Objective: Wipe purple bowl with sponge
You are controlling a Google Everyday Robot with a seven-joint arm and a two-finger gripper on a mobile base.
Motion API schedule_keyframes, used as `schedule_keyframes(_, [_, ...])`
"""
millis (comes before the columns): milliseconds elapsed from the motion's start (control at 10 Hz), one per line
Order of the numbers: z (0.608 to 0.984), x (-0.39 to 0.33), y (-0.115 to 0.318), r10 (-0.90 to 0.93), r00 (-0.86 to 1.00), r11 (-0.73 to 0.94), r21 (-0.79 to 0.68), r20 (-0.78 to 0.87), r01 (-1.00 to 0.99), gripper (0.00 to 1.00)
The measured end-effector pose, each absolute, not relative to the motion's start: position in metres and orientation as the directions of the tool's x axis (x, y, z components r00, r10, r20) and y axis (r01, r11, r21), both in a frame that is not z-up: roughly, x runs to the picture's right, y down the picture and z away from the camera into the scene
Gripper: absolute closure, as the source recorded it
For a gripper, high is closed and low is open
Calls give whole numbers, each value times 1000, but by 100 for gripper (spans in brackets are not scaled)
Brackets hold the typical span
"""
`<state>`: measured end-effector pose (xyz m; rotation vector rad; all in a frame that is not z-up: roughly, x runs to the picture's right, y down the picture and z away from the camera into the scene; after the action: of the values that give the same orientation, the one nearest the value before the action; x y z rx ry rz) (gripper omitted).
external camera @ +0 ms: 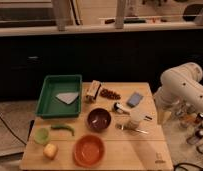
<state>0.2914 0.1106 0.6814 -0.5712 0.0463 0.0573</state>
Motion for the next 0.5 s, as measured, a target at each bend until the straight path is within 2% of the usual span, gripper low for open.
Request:
schedule_keyframes(200, [682,291,111,40,997,840,-539,-60,-66,20])
schedule_keyframes(500, [703,278,117,-34,998,849,-528,-52,1,20])
